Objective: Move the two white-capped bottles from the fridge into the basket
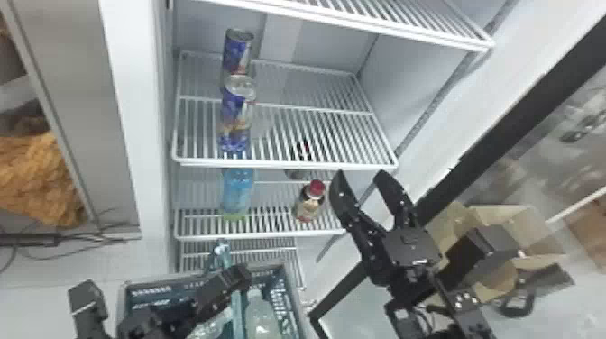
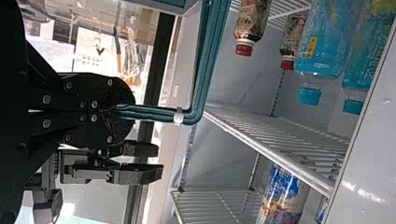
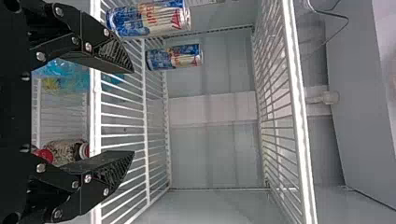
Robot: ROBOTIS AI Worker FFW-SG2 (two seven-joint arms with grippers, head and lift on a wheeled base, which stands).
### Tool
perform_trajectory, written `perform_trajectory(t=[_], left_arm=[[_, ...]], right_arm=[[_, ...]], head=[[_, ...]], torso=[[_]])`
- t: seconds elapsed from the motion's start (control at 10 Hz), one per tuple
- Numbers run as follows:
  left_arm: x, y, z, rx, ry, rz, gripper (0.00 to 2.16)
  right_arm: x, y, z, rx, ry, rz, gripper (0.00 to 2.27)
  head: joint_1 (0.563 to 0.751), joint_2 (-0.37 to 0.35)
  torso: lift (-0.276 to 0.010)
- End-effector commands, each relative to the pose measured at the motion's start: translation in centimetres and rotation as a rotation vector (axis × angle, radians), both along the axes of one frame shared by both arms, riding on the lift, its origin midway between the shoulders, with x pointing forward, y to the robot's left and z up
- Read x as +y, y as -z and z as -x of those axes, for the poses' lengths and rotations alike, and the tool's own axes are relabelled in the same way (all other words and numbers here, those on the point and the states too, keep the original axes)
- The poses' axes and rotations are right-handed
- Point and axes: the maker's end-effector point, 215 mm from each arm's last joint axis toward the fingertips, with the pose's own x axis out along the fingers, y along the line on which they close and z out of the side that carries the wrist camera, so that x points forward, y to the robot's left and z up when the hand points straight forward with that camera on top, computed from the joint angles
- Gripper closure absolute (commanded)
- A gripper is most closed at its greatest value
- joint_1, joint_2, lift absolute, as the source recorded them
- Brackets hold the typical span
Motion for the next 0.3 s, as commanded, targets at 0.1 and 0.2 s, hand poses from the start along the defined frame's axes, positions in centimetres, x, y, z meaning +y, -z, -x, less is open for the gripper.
perform_trajectory(t=[0.1, 0.2], left_arm=[[-0.05, -0.09, 0.02, -0.001, 0.001, 0.001, 1.17], [-0.04, 0.02, 0.04, 0.001, 0.001, 0.001, 1.17]], right_arm=[[0.00, 0.07, 0.05, 0.002, 0.000, 0.000, 0.47], [0.00, 0.07, 0.05, 0.002, 0.000, -0.002, 0.47]], head=[[0.695, -0.350], [0.695, -0.350]], torso=[[0.000], [0.000]])
